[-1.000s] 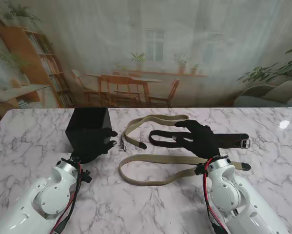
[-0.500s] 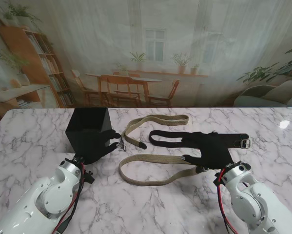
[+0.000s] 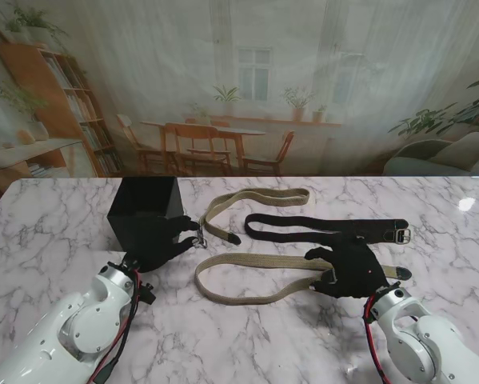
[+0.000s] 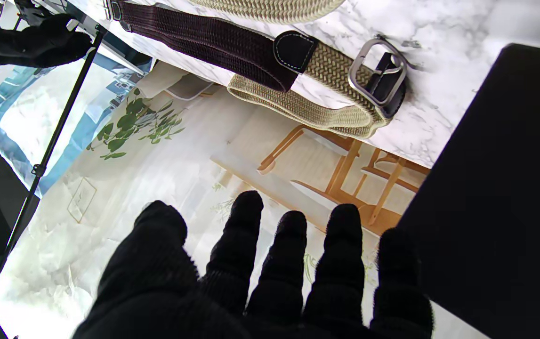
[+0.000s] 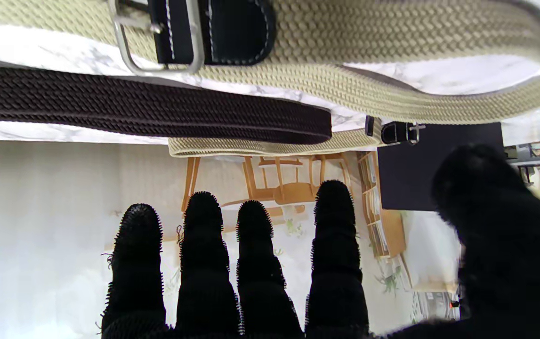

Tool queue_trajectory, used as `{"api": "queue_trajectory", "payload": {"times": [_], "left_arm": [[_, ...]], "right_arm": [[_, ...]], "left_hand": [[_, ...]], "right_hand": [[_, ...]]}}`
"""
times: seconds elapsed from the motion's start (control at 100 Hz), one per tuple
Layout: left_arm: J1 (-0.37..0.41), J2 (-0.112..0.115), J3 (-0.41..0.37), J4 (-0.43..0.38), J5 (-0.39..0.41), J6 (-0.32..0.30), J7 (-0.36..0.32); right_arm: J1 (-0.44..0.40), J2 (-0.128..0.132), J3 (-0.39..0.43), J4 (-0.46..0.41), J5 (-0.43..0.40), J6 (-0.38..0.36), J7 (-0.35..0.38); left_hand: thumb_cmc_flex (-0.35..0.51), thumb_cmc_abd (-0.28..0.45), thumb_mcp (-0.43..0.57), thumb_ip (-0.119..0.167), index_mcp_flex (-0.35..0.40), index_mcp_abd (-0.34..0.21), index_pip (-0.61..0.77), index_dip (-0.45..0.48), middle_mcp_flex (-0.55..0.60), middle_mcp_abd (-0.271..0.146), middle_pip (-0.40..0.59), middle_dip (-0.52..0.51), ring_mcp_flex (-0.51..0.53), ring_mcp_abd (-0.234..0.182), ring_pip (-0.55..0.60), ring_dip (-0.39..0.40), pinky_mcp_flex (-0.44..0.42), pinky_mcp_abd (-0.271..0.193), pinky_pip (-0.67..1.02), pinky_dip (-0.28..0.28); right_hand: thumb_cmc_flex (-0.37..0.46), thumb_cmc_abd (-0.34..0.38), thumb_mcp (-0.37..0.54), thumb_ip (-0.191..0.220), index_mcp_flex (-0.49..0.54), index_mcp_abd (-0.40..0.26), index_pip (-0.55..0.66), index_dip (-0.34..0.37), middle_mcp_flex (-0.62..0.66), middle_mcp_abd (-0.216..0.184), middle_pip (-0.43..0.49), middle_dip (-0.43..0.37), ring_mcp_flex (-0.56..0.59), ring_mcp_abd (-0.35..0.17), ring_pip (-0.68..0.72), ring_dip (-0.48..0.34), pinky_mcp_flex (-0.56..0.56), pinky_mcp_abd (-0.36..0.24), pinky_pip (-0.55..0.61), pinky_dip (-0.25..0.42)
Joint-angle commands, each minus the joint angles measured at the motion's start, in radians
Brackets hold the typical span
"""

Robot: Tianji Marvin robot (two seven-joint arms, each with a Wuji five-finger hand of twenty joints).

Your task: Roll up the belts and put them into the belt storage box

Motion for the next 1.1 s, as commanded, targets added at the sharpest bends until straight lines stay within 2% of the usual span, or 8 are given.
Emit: {"api": "queue_trajectory", "payload": {"times": [0.0, 0.29, 0.53, 0.7, 0.93, 0.97, 1.0, 1.09], "left_arm": [[-0.001, -0.001, 0.003, 0.004, -0.002, -0.003, -0.013], [-0.033, -0.002, 0.022, 0.032, -0.025, 0.013, -0.026], [-0.041, 0.000, 0.041, 0.033, -0.023, 0.031, -0.040], [-0.030, 0.000, 0.035, 0.024, -0.018, 0.026, -0.036], [-0.015, 0.001, 0.031, 0.008, -0.009, 0.019, -0.034], [-0.014, 0.002, 0.031, 0.006, -0.007, 0.019, -0.035], [-0.013, 0.002, 0.032, 0.005, -0.007, 0.019, -0.036], [-0.011, 0.003, 0.035, 0.001, -0.006, 0.019, -0.038]], "right_arm": [[0.006, 0.000, -0.016, 0.024, -0.026, 0.017, -0.005], [0.043, 0.011, -0.064, 0.073, -0.052, 0.059, 0.024], [0.076, 0.018, -0.099, 0.116, -0.069, 0.072, 0.024], [0.094, 0.019, -0.127, 0.143, -0.072, 0.087, 0.005], [0.103, 0.022, -0.152, 0.162, -0.088, 0.112, -0.010], [0.103, 0.023, -0.154, 0.164, -0.092, 0.113, -0.012], [0.102, 0.023, -0.155, 0.165, -0.094, 0.114, -0.014], [0.102, 0.024, -0.160, 0.169, -0.099, 0.117, -0.018]], "left_hand": [[0.000, 0.038, -0.029, -0.022, 0.007, 0.000, 0.005, 0.006, 0.014, -0.016, 0.013, 0.009, -0.005, -0.008, -0.016, 0.000, -0.009, 0.021, -0.022, 0.012], [0.000, 0.039, -0.030, -0.022, 0.010, 0.002, 0.006, 0.006, 0.013, -0.015, 0.012, 0.009, -0.008, -0.006, -0.017, -0.001, -0.012, 0.020, -0.024, 0.011], [0.001, 0.038, -0.029, -0.022, 0.009, 0.002, 0.006, 0.006, 0.012, -0.016, 0.012, 0.008, -0.007, -0.007, -0.017, 0.000, -0.011, 0.019, -0.023, 0.012], [0.000, 0.039, -0.030, -0.022, 0.011, 0.002, 0.008, 0.007, 0.012, -0.014, 0.013, 0.008, -0.008, -0.007, -0.017, -0.001, -0.010, 0.019, -0.023, 0.012], [0.000, 0.038, -0.030, -0.022, 0.013, 0.002, 0.008, 0.007, 0.013, -0.016, 0.013, 0.009, -0.006, -0.008, -0.016, 0.000, -0.010, 0.019, -0.023, 0.012], [0.001, 0.038, -0.029, -0.022, 0.013, 0.001, 0.008, 0.007, 0.012, -0.015, 0.013, 0.008, -0.006, -0.007, -0.016, 0.000, -0.009, 0.018, -0.022, 0.012], [0.001, 0.038, -0.030, -0.022, 0.013, 0.002, 0.008, 0.007, 0.011, -0.016, 0.013, 0.008, -0.006, -0.008, -0.016, 0.000, -0.010, 0.019, -0.023, 0.012], [0.001, 0.038, -0.030, -0.022, 0.013, 0.001, 0.009, 0.007, 0.012, -0.015, 0.013, 0.008, -0.006, -0.008, -0.016, 0.000, -0.010, 0.019, -0.023, 0.012]], "right_hand": [[-0.017, -0.034, 0.002, -0.022, -0.008, -0.037, 0.027, 0.032, -0.044, 0.013, -0.012, -0.003, -0.033, -0.015, -0.041, -0.003, -0.023, 0.002, -0.029, 0.006], [-0.014, -0.036, -0.013, -0.021, 0.002, -0.050, 0.047, 0.052, -0.176, 0.044, -0.033, -0.017, -0.080, -0.016, -0.050, -0.010, -0.035, -0.007, -0.037, 0.010], [-0.008, -0.038, -0.020, -0.020, 0.024, -0.020, 0.064, 0.068, -0.196, 0.049, -0.025, -0.024, -0.093, -0.015, -0.047, -0.013, -0.038, -0.010, -0.039, 0.012], [0.004, -0.047, -0.014, -0.020, 0.078, -0.016, 0.105, 0.095, -0.192, 0.051, -0.014, -0.024, -0.090, -0.015, -0.042, -0.016, -0.032, -0.011, -0.034, 0.013], [0.035, -0.086, 0.064, -0.028, 0.215, -0.064, 0.243, 0.192, -0.125, 0.052, 0.025, -0.014, -0.073, -0.009, -0.028, -0.023, -0.019, -0.006, -0.016, 0.003], [0.054, -0.103, 0.076, -0.066, 0.232, -0.090, 0.270, 0.192, -0.104, 0.049, 0.041, -0.005, -0.067, -0.011, -0.025, -0.024, -0.016, -0.004, -0.010, -0.002], [0.072, -0.119, 0.088, -0.105, 0.229, -0.111, 0.325, 0.139, -0.093, 0.047, 0.047, 0.007, -0.066, -0.009, -0.023, -0.025, -0.016, -0.004, -0.005, -0.012], [0.123, -0.154, 0.116, -0.148, 0.225, -0.180, 0.449, 0.075, -0.049, 0.037, 0.063, 0.033, -0.051, -0.011, -0.017, -0.026, -0.008, -0.006, 0.006, -0.022]]}}
